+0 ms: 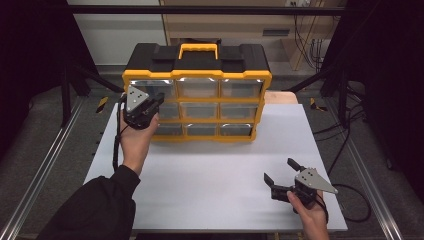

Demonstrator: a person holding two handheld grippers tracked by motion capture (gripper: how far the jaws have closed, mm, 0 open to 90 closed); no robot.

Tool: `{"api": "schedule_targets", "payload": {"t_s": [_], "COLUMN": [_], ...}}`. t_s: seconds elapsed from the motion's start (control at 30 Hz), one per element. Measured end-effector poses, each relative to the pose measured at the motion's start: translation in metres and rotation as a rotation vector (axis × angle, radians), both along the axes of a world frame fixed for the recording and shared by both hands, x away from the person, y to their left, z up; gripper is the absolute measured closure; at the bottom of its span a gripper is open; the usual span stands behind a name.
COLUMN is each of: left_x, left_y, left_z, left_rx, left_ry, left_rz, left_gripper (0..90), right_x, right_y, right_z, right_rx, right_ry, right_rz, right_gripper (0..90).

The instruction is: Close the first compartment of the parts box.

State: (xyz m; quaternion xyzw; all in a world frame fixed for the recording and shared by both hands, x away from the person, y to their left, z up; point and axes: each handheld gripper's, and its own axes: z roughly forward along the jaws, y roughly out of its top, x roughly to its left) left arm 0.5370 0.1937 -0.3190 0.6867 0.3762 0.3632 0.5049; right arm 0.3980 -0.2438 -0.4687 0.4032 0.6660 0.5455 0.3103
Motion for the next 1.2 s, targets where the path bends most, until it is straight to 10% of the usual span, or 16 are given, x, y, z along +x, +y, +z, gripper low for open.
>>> {"api": "schedule_targets", "payload": {"t_s": [1.2], "left_x": [0.0056], "left_y": [-0.0009], "left_z": [0.0001], "left_rx": [-0.006], "left_ry": [-0.002], "left_rz": [0.007], "left_gripper": [89.7], "right_x": [-0.0003], "right_y": [-0.0012], "right_z": [-0.0001], "right_rx": [-0.001], "right_ry": [-0.006], "right_rz": [0.001], "right_gripper": [3.8]}}
